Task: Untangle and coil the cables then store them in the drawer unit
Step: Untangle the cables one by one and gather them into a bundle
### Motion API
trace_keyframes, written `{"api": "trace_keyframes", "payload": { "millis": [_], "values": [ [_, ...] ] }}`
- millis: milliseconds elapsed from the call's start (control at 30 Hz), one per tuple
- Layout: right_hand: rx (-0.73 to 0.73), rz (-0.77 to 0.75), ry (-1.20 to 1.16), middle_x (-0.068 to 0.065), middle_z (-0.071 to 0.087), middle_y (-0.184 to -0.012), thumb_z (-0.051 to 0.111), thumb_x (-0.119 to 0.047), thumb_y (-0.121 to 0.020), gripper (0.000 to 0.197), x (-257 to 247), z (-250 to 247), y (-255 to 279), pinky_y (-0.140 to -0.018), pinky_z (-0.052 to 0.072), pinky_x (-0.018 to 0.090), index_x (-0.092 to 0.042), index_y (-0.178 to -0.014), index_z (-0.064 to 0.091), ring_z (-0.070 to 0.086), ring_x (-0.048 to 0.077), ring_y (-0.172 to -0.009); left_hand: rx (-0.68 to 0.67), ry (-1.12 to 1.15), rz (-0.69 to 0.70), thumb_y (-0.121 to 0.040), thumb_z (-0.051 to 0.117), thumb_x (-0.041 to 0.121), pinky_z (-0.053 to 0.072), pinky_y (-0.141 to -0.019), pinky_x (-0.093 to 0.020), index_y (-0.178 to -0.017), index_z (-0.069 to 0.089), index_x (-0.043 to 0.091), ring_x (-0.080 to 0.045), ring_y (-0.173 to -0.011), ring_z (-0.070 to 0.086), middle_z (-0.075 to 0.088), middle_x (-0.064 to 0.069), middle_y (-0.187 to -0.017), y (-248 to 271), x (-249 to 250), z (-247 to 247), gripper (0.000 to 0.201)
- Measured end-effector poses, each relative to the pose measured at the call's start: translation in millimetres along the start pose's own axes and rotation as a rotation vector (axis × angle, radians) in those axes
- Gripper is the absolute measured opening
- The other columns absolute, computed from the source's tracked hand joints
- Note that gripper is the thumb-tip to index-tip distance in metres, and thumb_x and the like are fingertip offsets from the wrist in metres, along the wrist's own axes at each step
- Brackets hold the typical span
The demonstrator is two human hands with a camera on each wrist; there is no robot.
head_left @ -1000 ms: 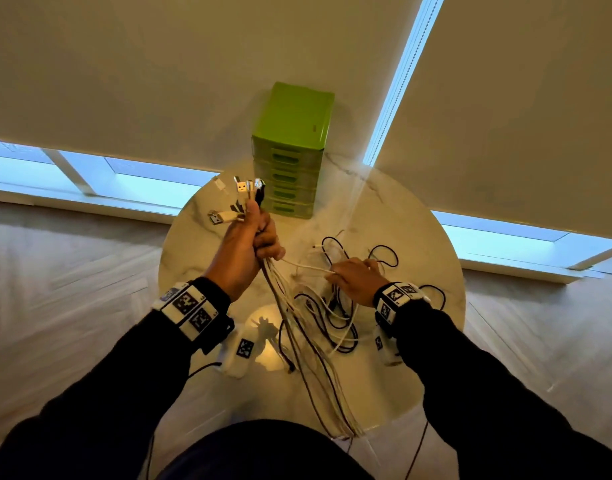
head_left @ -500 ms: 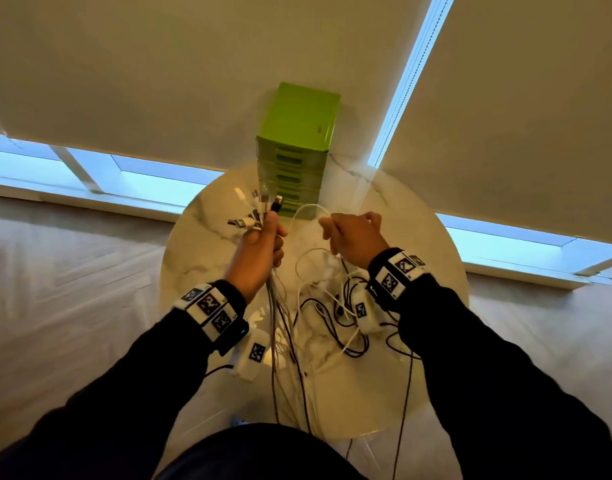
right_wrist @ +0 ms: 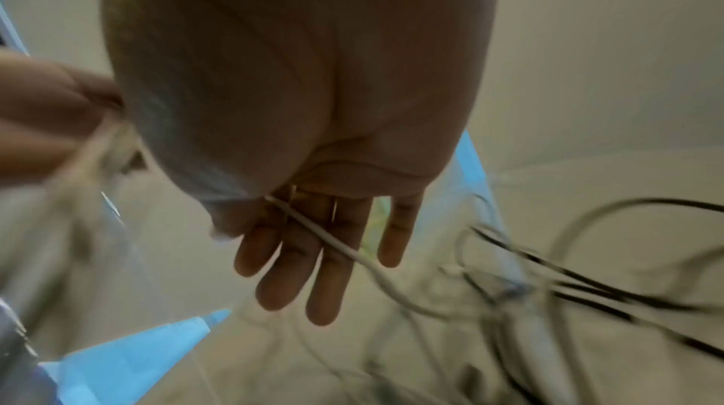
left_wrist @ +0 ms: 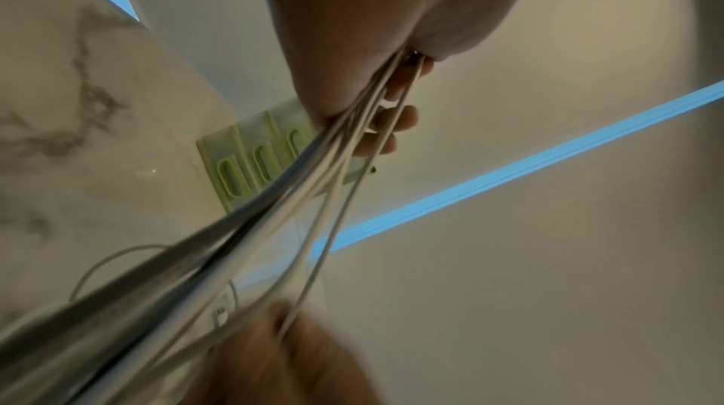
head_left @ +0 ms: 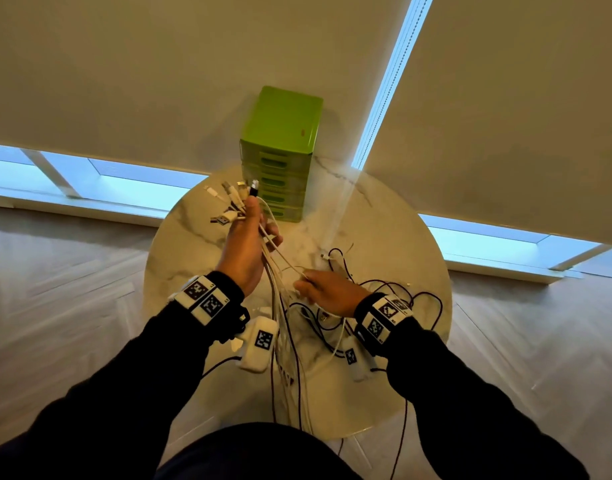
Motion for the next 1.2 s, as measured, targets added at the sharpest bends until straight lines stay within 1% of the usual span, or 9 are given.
{"api": "trace_keyframes", "payload": {
  "millis": [200,333,433,533,600,733,867,1000,1200],
  "values": [
    [-0.001,0.207,0.032,0.01,0.064,-0.086,0.034,-0.044,-0.107,0.041,82,20,23,-0.078,0.046,0.041,-0.015,-0.091,0.057,0.061,0.029,-0.081,0.062,0.112,0.142,-0.106,0.037,0.047,0.026,-0.047,-0.021,-0.075,0.041,0.024,-0.005,-0.048,0.026,0.036,0.008,-0.066,-9,53,-43,0.04],
    [0.056,0.282,0.149,-0.001,0.06,-0.08,0.028,-0.051,-0.105,0.04,94,-5,12,-0.078,0.049,0.042,-0.027,-0.081,0.05,0.063,0.028,-0.083,0.13,0.022,0.247,-0.107,0.038,0.043,0.017,-0.048,-0.024,-0.073,0.044,0.026,-0.006,-0.048,0.021,0.036,0.008,-0.067,-8,79,-67,0.039],
    [0.223,0.307,0.147,0.012,0.066,-0.088,0.031,-0.047,-0.106,0.044,75,-44,-15,-0.077,0.045,0.039,-0.019,-0.081,0.054,0.063,0.034,-0.088,0.092,-0.203,0.274,-0.108,0.04,0.04,0.02,-0.049,-0.026,-0.069,0.05,0.027,-0.007,-0.047,0.025,0.033,0.009,-0.062,1,71,-60,0.042],
    [0.377,0.231,0.049,0.012,0.068,-0.09,0.033,-0.046,-0.107,0.051,23,-77,-33,-0.078,0.044,0.038,-0.01,-0.084,0.061,0.06,0.031,-0.086,0.028,-0.383,0.242,-0.108,0.041,0.035,0.031,-0.051,-0.018,-0.102,0.063,0.005,-0.002,-0.053,0.035,0.041,0.014,-0.063,9,45,-45,0.038],
    [0.41,0.117,-0.003,0.005,0.066,-0.086,0.033,-0.044,-0.107,0.048,-23,-86,-37,-0.076,0.043,0.035,-0.014,-0.083,0.06,0.059,0.025,-0.081,0.028,-0.45,0.194,-0.107,0.042,0.036,0.035,-0.057,-0.019,-0.103,0.063,0.011,-0.003,-0.059,0.041,0.047,0.011,-0.069,11,26,-39,0.033],
    [0.313,-0.11,-0.073,0.0,0.062,-0.085,0.03,-0.04,-0.109,0.042,-94,-73,-30,-0.068,0.041,0.027,-0.014,-0.093,0.06,0.056,0.013,-0.075,0.037,-0.459,0.059,-0.107,0.035,0.046,0.034,-0.057,-0.025,-0.084,0.059,0.018,-0.008,-0.059,0.042,0.048,0.006,-0.068,8,6,-37,0.044],
    [0.195,-0.234,-0.144,-0.005,0.068,-0.106,0.032,-0.035,-0.109,0.036,-114,-50,-22,-0.087,0.049,0.023,-0.014,-0.123,0.058,0.064,0.01,-0.096,-0.035,-0.251,-0.047,-0.108,0.035,0.041,0.036,-0.051,-0.022,-0.085,0.057,0.015,-0.007,-0.051,0.044,0.049,0.007,-0.056,10,4,-23,0.041],
    [0.206,-0.172,-0.243,-0.009,0.065,-0.086,0.036,-0.04,-0.108,0.027,-87,-39,-13,-0.077,0.048,0.021,-0.028,-0.094,0.056,0.06,0.002,-0.078,-0.077,-0.146,-0.009,-0.109,0.038,0.032,0.031,-0.049,-0.021,-0.083,0.05,0.017,-0.007,-0.05,0.035,0.05,0.006,-0.066,7,15,-19,0.033],
    [-0.023,0.048,-0.046,0.007,0.06,-0.083,0.028,-0.04,-0.109,0.044,-2,14,-3,-0.073,0.038,0.027,-0.012,-0.086,0.053,0.055,0.018,-0.075,-0.034,-0.005,0.094,-0.109,0.037,0.031,0.021,-0.048,-0.02,-0.079,0.047,0.022,-0.004,-0.046,0.026,0.049,0.01,-0.066,2,51,-33,0.033]
  ]
}}
Point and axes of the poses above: each hand's wrist, its own y-axis away from the middle knuckle, its own z-axis out of the palm, x = y × z, the point moved 9 cm from there along -y, towards the middle knuckle
